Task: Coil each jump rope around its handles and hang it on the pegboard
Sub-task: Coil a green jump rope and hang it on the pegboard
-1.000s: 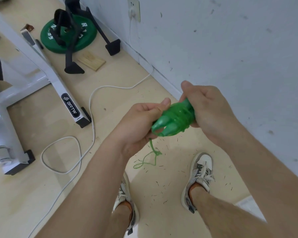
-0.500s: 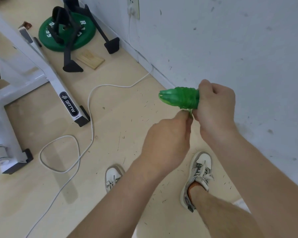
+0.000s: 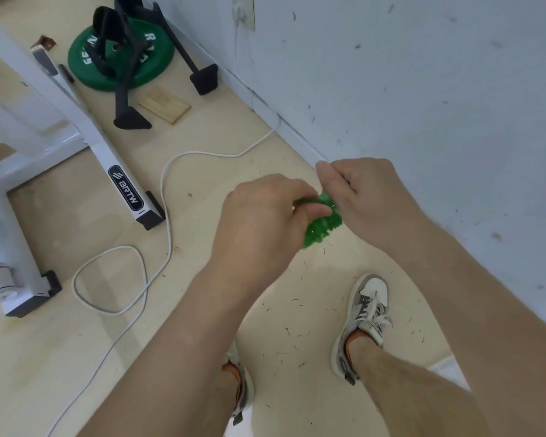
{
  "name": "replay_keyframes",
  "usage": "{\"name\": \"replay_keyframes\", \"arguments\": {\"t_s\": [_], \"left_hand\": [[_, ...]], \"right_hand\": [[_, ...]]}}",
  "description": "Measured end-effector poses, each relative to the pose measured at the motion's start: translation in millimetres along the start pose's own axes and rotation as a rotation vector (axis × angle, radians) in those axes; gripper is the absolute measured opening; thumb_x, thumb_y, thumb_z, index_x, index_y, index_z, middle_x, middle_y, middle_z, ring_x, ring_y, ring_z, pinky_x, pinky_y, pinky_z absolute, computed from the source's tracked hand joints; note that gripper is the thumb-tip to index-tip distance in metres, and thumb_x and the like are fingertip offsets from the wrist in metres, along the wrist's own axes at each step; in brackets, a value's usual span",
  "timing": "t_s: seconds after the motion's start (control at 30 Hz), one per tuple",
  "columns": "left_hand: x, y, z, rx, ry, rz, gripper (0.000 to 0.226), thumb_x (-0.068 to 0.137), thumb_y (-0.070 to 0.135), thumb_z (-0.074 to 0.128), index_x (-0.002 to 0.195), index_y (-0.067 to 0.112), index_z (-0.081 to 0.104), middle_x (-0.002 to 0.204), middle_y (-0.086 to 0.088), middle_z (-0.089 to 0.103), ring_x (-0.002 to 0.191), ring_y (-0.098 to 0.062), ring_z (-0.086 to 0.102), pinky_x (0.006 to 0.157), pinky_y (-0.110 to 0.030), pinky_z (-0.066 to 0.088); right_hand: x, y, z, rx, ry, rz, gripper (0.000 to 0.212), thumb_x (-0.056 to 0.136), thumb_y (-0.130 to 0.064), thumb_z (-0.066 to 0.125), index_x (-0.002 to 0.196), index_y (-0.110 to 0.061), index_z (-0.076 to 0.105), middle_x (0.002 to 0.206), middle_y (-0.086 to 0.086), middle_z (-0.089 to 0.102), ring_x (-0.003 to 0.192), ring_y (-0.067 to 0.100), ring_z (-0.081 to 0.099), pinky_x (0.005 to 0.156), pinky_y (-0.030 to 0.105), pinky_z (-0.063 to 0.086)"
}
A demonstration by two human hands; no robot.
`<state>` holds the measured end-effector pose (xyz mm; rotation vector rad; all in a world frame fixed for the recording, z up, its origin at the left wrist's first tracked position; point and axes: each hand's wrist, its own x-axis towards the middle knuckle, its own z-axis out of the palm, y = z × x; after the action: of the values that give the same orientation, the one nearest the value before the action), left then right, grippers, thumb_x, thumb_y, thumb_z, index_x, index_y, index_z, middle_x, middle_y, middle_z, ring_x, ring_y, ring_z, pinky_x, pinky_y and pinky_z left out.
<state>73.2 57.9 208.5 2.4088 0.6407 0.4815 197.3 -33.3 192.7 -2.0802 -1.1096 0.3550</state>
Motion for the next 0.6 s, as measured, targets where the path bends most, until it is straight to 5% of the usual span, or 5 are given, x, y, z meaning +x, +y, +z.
{"name": "replay_keyframes", "arguments": {"t_s": [0.07, 0.17, 0.37, 0.6], "left_hand": [[1.6, -0.3, -2.1, -0.108, -0.034, -0.123, 0.009, 0.078, 0.036, 0.074, 0.083, 0.028, 0.076, 0.077, 0.013, 0.071, 0.073, -0.003, 0.06, 0.072, -0.022, 0.048], [4.1, -0.1, -6.3, -0.318, -0.148, -0.283, 0.003, 0.077, 0.028, 0.077, 0.076, 0.03, 0.075, 0.06, 0.02, 0.067, 0.057, 0.006, 0.057, 0.056, -0.007, 0.038], [10.1, -8.8, -18.4, -0.813, -0.398, -0.572, 0.021, 0.069, 0.029, 0.076, 0.075, 0.009, 0.074, 0.054, 0.004, 0.058, 0.044, -0.007, 0.034, 0.043, -0.017, 0.028], [4.9, 0.6, -9.4, -0.954, -0.49, -0.519, 0.033, 0.085, 0.037, 0.062, 0.078, 0.007, 0.07, 0.056, -0.004, 0.051, 0.046, -0.012, 0.03, 0.043, -0.023, 0.017]], "right_hand": [[-1.7, -2.0, -0.8, -0.023, -0.083, -0.002, 0.054, 0.104, -0.034, 0.041, 0.05, -0.022, 0.041, 0.043, -0.008, 0.036, 0.047, 0.007, 0.041, 0.047, 0.019, 0.031], [-4.2, -5.6, 0.4, 0.025, -0.13, 0.028, 0.058, 0.103, -0.037, 0.039, 0.056, -0.005, 0.049, 0.046, -0.006, 0.036, 0.046, 0.01, 0.038, 0.048, 0.022, 0.032], [-6.3, -16.3, -5.9, 0.259, -0.091, 0.101, 0.061, 0.102, -0.035, 0.044, 0.061, 0.011, 0.048, 0.046, -0.002, 0.035, 0.042, 0.009, 0.032, 0.042, 0.017, 0.027], [-4.2, -23.6, -14.7, 0.476, 0.141, 0.218, 0.055, 0.083, -0.051, 0.065, 0.069, 0.001, 0.062, 0.056, 0.018, 0.045, 0.05, 0.016, 0.041, 0.048, 0.023, 0.036]]}}
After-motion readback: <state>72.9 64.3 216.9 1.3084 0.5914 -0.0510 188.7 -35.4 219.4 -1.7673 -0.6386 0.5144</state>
